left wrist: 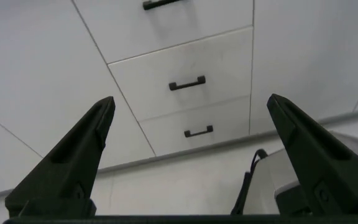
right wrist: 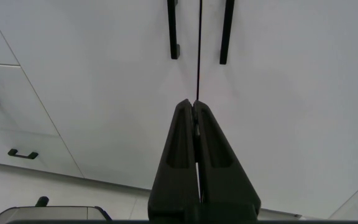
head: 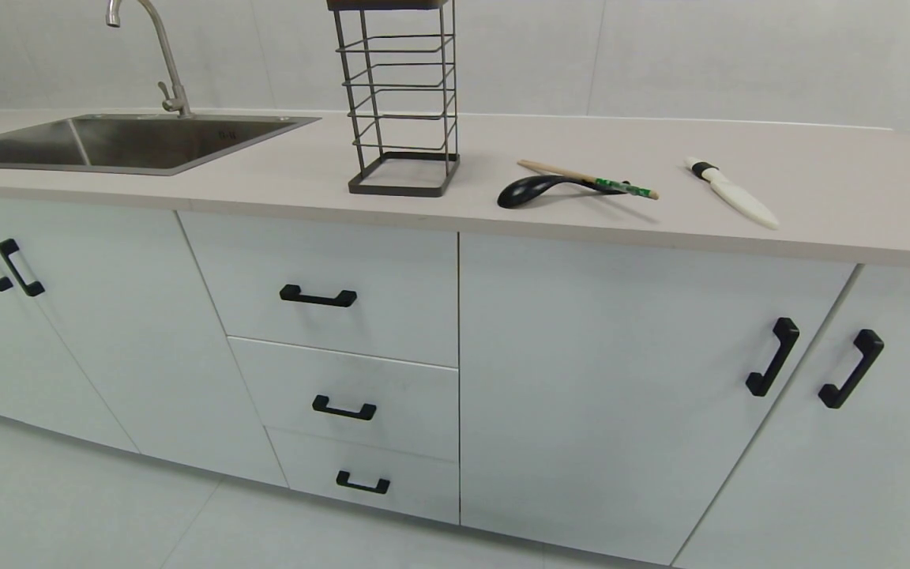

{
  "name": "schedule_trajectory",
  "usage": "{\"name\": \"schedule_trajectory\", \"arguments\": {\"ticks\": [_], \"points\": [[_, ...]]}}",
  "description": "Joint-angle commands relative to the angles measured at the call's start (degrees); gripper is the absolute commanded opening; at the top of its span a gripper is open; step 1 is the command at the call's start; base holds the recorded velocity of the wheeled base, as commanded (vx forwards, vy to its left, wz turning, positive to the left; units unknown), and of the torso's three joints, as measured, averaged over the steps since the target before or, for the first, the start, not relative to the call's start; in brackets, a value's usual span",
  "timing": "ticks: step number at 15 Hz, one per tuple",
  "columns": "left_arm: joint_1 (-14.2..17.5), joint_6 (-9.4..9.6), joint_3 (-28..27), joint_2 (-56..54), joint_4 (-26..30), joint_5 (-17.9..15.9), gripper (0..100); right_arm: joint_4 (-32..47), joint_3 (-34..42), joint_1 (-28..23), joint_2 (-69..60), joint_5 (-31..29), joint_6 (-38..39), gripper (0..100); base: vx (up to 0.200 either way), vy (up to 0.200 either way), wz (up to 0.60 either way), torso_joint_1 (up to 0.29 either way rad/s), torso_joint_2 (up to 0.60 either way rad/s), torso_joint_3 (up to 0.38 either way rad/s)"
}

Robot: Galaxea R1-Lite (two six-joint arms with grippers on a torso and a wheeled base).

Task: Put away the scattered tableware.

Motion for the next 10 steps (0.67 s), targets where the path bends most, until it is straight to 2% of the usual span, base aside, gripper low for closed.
{"name": "schedule_trajectory", "arguments": {"ticks": [1,3,4,5,6,8,9,10], "points": [[-0.06,7.68,-0.35,12.48,-0.71,-2.75,100,0.02,-0.02,0.01,0.08,0.02,0.01,0,0.0,0.0,0.0,0.0,0.0,0.0],[-0.06,15.77,0.01,20.83,-3.7,-3.1,100,0.02,-0.02,0.01,0.08,0.02,0.01,0,0.0,0.0,0.0,0.0,0.0,0.0],[-0.15,19.02,-0.08,23.9,-5.46,-3.19,100,0.02,-0.02,0.01,0.08,0.02,0.01,0,0.0,0.0,0.0,0.0,0.0,0.0],[-0.33,21.04,0.01,25.66,-6.69,-3.28,100,0.02,-0.02,0.01,0.08,0.02,0.01,0,0.0,0.0,0.0,0.0,0.0,0.0],[-2.44,25.17,0.01,30.14,-9.68,-3.28,100,0.02,-0.02,0.01,0.08,0.02,0.01,0,0.0,0.0,0.0,0.0,0.0,0.0],[-8.76,28.51,0.09,36.38,-12.75,-3.19,100,0.02,-0.02,0.01,0.08,0.02,0.01,0,0.0,0.0,0.0,0.0,0.0,0.0],[-11.05,29.56,0.36,38.76,-13.9,-3.19,100,0.02,0.07,0.01,0.08,0.02,0.01,0,0.0,0.0,0.0,0.0,0.0,0.0],[-17.29,32.11,0.71,45.79,-16.89,-3.19,100,0.02,0.07,0.01,0.08,0.02,0.01,0,0.0,0.0,0.0,0.0,0.0,0.0]]}}
